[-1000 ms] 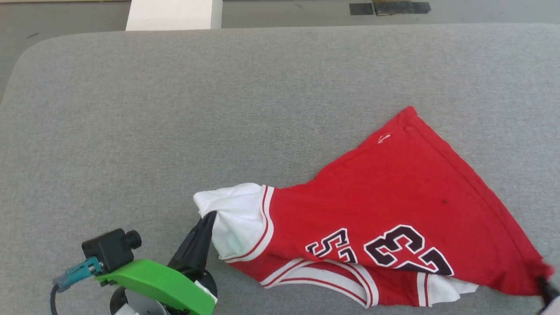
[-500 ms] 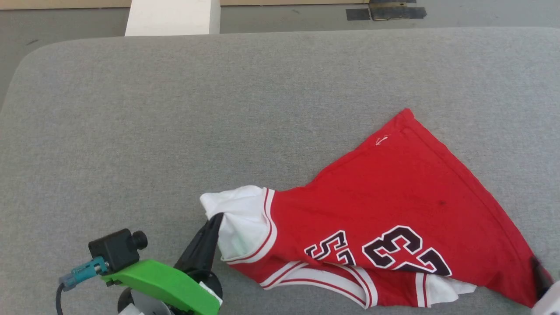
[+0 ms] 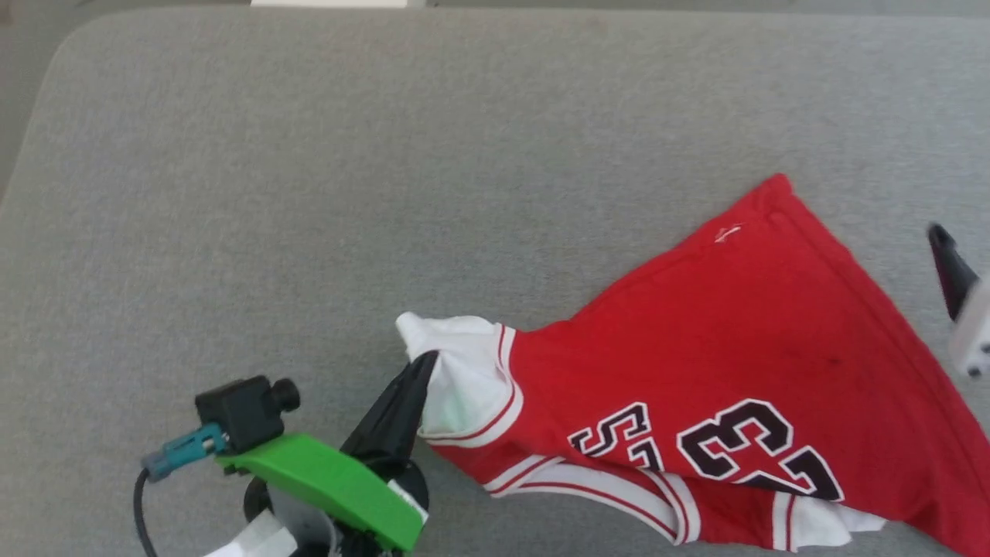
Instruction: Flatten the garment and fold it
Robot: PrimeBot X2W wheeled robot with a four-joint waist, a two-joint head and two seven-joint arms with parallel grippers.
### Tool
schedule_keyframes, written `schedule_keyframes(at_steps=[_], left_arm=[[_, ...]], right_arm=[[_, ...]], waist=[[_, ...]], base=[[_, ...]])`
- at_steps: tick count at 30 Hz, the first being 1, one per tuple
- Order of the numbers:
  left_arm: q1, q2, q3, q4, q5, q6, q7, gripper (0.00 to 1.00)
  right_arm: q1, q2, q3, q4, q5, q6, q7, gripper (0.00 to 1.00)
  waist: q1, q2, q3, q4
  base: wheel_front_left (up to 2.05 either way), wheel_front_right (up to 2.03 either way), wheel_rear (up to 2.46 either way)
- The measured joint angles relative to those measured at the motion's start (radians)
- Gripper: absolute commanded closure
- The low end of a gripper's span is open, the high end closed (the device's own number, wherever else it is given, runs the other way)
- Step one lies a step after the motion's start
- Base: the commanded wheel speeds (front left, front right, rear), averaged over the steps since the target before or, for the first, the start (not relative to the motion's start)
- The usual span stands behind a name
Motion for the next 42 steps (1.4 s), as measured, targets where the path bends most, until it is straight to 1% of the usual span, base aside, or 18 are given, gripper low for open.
schedule_keyframes(at_steps=[4,8,11,12,18,19,20,22,25,29,35,38,42], left_arm=[[-0.027,-0.008,-0.015,0.01,0.007,-0.008,0.002,1.0],[-0.045,-0.018,-0.026,0.02,0.013,-0.016,0.0,1.0],[-0.055,-0.028,-0.029,0.028,0.014,-0.02,-0.003,1.0],[-0.066,-0.033,-0.032,0.033,0.014,-0.026,-0.005,1.0],[-0.083,-0.041,-0.034,0.045,0.014,-0.04,-0.021,1.0],[-0.084,-0.041,-0.034,0.047,0.014,-0.042,-0.022,1.0],[-0.084,-0.041,-0.034,0.049,0.014,-0.042,-0.024,1.0],[-0.084,-0.041,-0.033,0.053,0.014,-0.044,-0.025,1.0],[-0.086,-0.041,-0.03,0.059,0.014,-0.044,-0.03,1.0],[-0.096,-0.042,-0.019,0.069,0.014,-0.044,-0.034,1.0],[-0.126,-0.049,0.02,0.104,0.006,-0.041,-0.065,1.0],[-0.187,-0.039,0.037,0.14,0.046,-0.03,-0.072,1.0],[-0.306,-0.017,0.057,0.206,0.074,-0.02,-0.054,1.0]], right_arm=[[-0.112,-0.055,0.114,0.111,-0.026,0.0,0.058,0.0],[-0.204,-0.08,0.172,0.2,-0.04,0.0,0.077,0.0],[-0.252,-0.1,0.195,0.261,-0.044,0.0,0.09,0.0],[-0.267,-0.121,0.21,0.292,-0.05,0.0,0.102,0.0],[-0.287,-0.157,0.24,0.344,-0.036,0.0,0.155,0.0],[-0.292,-0.163,0.244,0.344,-0.028,0.0,0.165,0.04],[-0.298,-0.175,0.249,0.343,-0.015,0.0,0.177,0.51],[-0.306,-0.188,0.253,0.338,0.009,0.0,0.197,1.0],[-0.311,-0.205,0.263,0.321,0.037,0.0,0.214,1.0],[-0.312,-0.18,0.234,0.32,0.044,0.0,0.176,1.0],[-0.308,-0.072,0.141,0.347,0.034,0.0,0.015,1.0],[-0.304,-0.014,0.105,0.351,0.037,0.0,-0.057,1.0],[-0.304,0.033,0.096,0.352,0.048,0.0,-0.103,1.0]], waist=[[0.0,0.0,0.032,0.037],[0.0,0.0,0.066,0.076],[0.0,0.0,0.092,0.103],[0.0,0.0,0.109,0.12],[0.0,0.0,0.159,0.169],[0.0,0.0,0.165,0.174],[0.0,0.0,0.171,0.18],[0.0,0.0,0.182,0.188],[0.0,-0.0001,0.194,0.195],[0.0,0.0,0.193,0.187],[0.0,0.0,0.15,0.163],[0.0,0.0,0.11,0.148],[0.0,0.0,0.048,0.124]], base=[[0.0,0.0,0.0],[0.0,0.0,0.0],[0.0,0.0,0.0],[0.0,0.0,0.0],[0.0,0.0,0.0],[0.0,0.0,0.0],[0.0,0.0,0.0],[0.0,0.0,0.0],[0.0,0.0,0.0],[0.0,0.0,0.0],[0.0,0.0,0.0],[0.0,0.0,0.0],[0.0,0.0,0.0]])
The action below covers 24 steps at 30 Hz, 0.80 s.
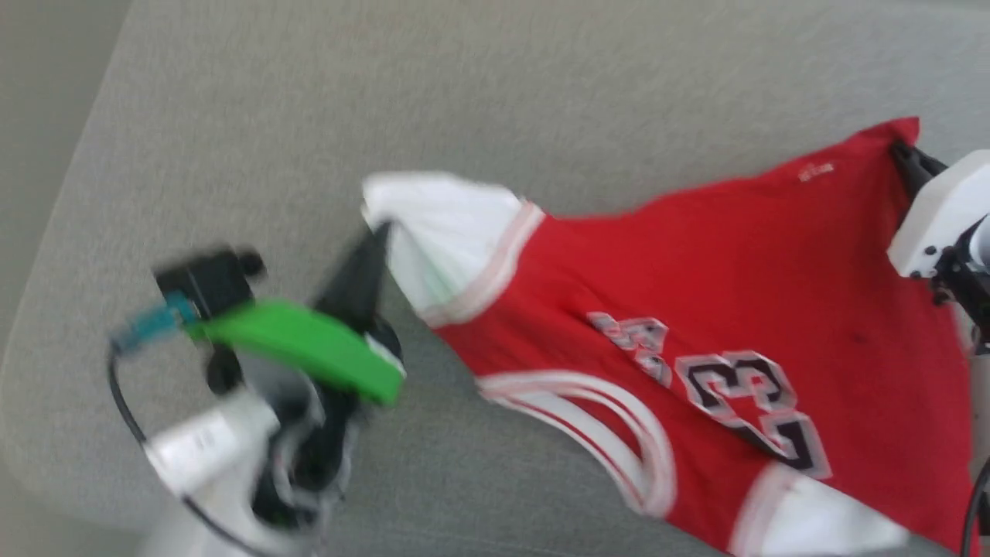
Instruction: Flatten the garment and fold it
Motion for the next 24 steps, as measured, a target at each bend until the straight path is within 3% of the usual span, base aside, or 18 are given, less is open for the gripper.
schedule_keyframes(at_steps=[7,11,20,24], left_arm=[[-0.302,0.062,0.004,0.168,0.093,-0.002,0.053,1.0],[-0.522,0.09,-0.025,0.289,0.138,-0.025,0.126,1.0],[-0.898,0.1,0.01,0.536,0.165,-0.022,0.165,1.0],[-1.064,0.115,0.014,0.626,0.225,-0.018,0.093,1.0]], right_arm=[[-0.076,0.066,0.017,-0.003,0.018,0.0,-0.039,1.0],[-0.201,0.099,0.06,0.018,0.008,0.0,-0.039,1.0],[-0.493,0.153,0.113,0.185,-0.047,0.0,-0.044,1.0],[-0.649,0.176,0.072,0.298,-0.119,0.0,-0.073,1.0]], waist=[[0.0,0.0,-0.111,-0.053],[0.0,0.0,-0.156,-0.106],[0.0,0.0,-0.207,-0.22],[0.0,0.0,-0.196,-0.262]], base=[[0.0,0.0,0.0],[0.0,0.0,0.0],[0.0,0.0,0.0],[0.0,0.0,0.0]])
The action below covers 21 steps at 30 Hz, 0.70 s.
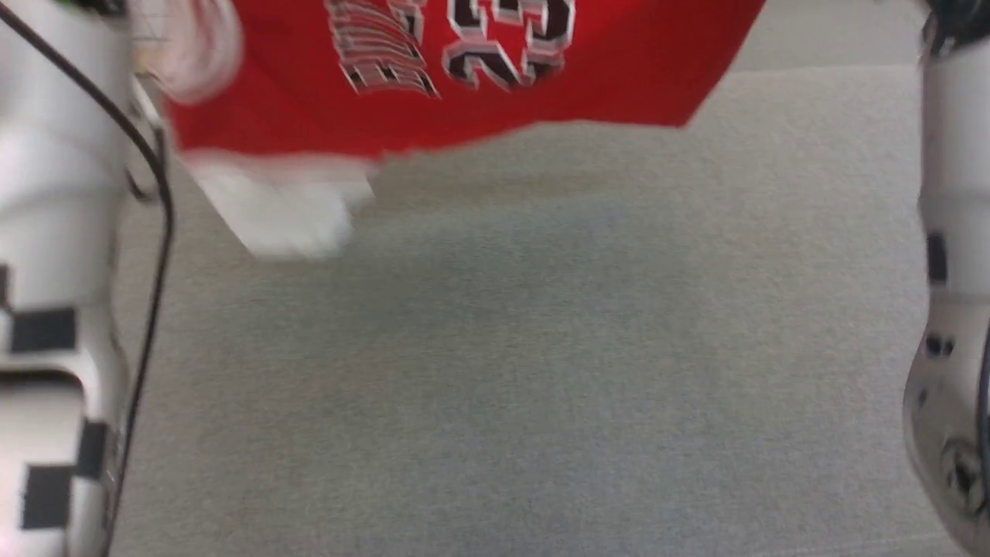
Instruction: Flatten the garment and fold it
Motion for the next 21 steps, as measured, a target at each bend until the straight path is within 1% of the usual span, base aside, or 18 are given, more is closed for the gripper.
schedule_keyframes(at_steps=[1,2,8,12,16,21], left_arm=[[-0.058,0.001,0.001,0.031,0.012,0.004,-0.021,1.0],[-0.135,0.0,-0.001,0.069,0.029,0.004,-0.058,1.0],[-0.231,-0.014,0.019,0.1,0.05,0.019,-0.152,1.0],[-0.275,-0.035,0.038,0.112,0.049,0.016,-0.236,1.0],[-0.335,-0.045,0.048,0.119,0.045,-0.006,-0.309,1.0],[-0.433,-0.056,0.046,0.14,0.043,-0.06,-0.392,1.0]], right_arm=[[-0.055,0.005,-0.027,0.04,-0.028,0.0,-0.01,1.0],[-0.137,0.012,-0.069,0.09,-0.068,0.0,-0.043,1.0],[-0.244,0.018,-0.137,0.161,-0.149,0.0,-0.115,1.0],[-0.3,0.02,-0.174,0.18,-0.205,0.0,-0.167,1.0],[-0.363,0.02,-0.177,0.18,-0.251,0.0,-0.233,1.0],[-0.432,0.0,-0.134,0.173,-0.291,0.0,-0.354,1.0]], waist=[[0.0,0.0,0.018,-0.01],[0.0,0.0,0.06,-0.024],[0.0,0.0,0.168,-0.031],[0.0002,0.0,0.247,-0.027],[0.0003,0.0,0.324,-0.02],[0.0003,0.0,0.43,-0.01]], base=[[0.0,0.0,0.0],[0.0,0.0,0.0],[0.0,0.0,0.0],[0.0,0.0,0.0],[0.0,0.0,0.0],[0.0,0.0,0.0]])
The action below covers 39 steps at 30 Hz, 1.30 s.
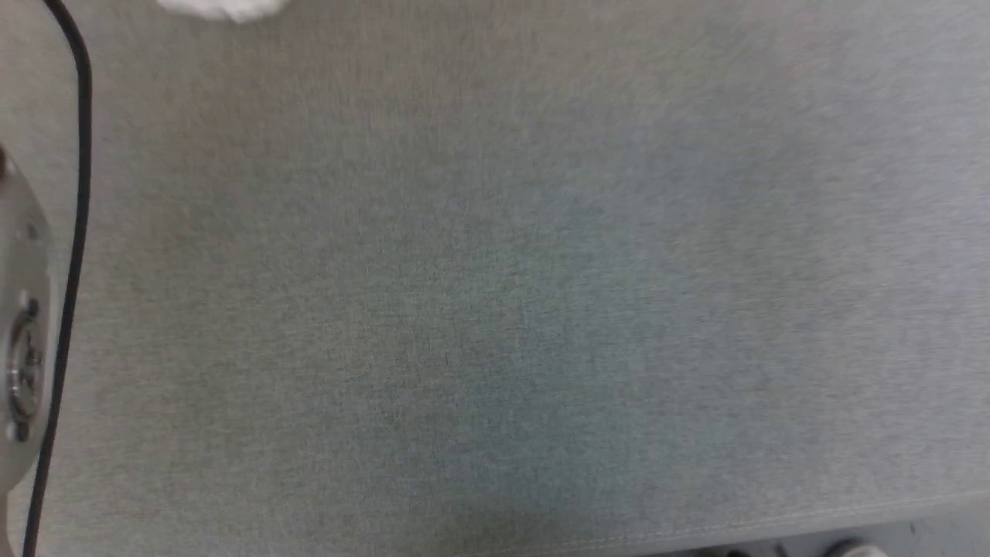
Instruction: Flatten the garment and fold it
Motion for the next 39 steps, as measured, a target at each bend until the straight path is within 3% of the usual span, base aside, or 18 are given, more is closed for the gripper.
schedule_keyframes(at_steps=[10,17,22,26,30,36,39], left_arm=[[0.052,-0.011,-0.018,0.033,-0.029,-0.154,-0.1,1.0],[0.239,0.02,-0.053,-0.109,-0.128,-0.2,-0.073,1.0],[0.442,0.086,-0.042,-0.31,-0.209,-0.199,-0.005,1.0],[0.657,0.134,-0.029,-0.483,-0.246,-0.156,0.051,1.0],[0.868,0.161,-0.026,-0.633,-0.247,-0.102,0.067,1.0],[1.128,0.172,-0.059,-0.745,-0.235,-0.056,0.051,1.0],[1.309,0.182,-0.116,-0.758,-0.239,-0.046,0.067,1.0]], right_arm=[[-0.007,-0.116,0.092,0.029,-0.014,0.0,-0.173,1.0],[0.104,-0.177,0.23,0.007,0.152,0.0,-0.232,1.0],[0.274,-0.263,0.306,-0.147,0.321,0.0,-0.206,1.0],[0.473,-0.329,0.296,-0.302,0.427,0.0,-0.147,1.0],[0.692,-0.349,0.242,-0.445,0.481,0.0,-0.09,1.0],[0.977,-0.301,0.143,-0.608,0.499,0.0,-0.039,1.0],[1.177,-0.212,0.095,-0.69,0.495,0.0,-0.007,1.0]], waist=[[0.0,0.0,0.192,0.039],[0.0,0.0,0.221,0.098],[-0.0001,0.0,0.18,0.119],[-0.0002,0.0,0.129,0.122],[-0.0004,0.0,0.07,0.118],[-0.0004,0.0,-0.014,0.115],[-0.0004,0.0,-0.082,0.117]], base=[[0.0,0.0,0.0],[0.0,0.0,0.0],[0.0,0.0,0.0],[0.0,0.0,0.0],[0.0,0.0,0.0],[0.0,0.0,0.0],[0.0,0.0,0.0]])
